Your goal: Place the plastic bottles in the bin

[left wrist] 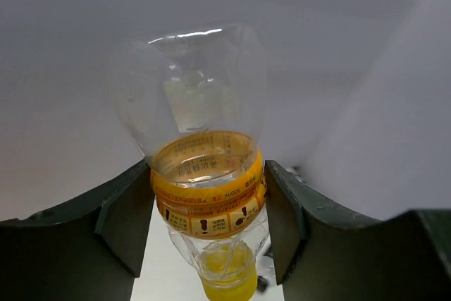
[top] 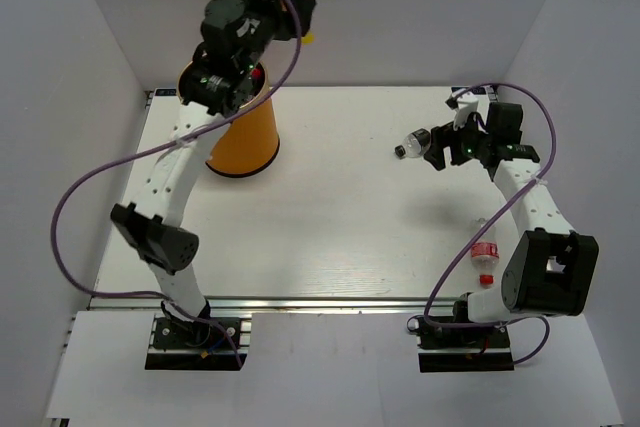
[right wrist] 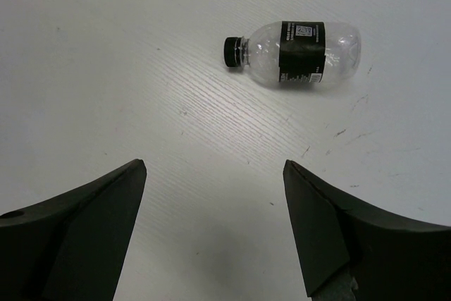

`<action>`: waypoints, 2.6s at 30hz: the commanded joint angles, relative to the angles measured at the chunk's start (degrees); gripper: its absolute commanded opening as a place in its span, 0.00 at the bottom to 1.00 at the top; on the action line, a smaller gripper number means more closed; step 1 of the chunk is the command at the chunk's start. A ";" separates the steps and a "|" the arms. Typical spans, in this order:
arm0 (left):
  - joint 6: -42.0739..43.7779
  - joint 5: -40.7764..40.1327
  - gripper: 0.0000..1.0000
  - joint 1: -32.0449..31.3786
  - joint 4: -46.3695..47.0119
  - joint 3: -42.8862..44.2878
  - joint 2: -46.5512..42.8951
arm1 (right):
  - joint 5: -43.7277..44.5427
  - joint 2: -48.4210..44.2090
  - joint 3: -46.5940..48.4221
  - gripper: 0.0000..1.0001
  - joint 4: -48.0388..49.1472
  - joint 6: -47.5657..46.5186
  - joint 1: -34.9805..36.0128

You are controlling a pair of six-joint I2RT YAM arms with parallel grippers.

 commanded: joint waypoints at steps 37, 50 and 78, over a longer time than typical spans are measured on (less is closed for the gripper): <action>4.03 -4.03 0.99 13.01 -16.15 -27.31 -16.69 | -10.68 37.41 47.73 0.90 -43.11 -86.21 -3.41; 2.63 7.60 0.99 11.95 -17.10 -45.77 -34.63 | -7.79 48.75 58.46 0.90 -49.48 -104.95 -0.87; -0.62 4.70 0.99 11.95 -27.04 -48.06 -41.75 | 3.31 60.81 60.84 0.34 -48.58 -98.98 5.20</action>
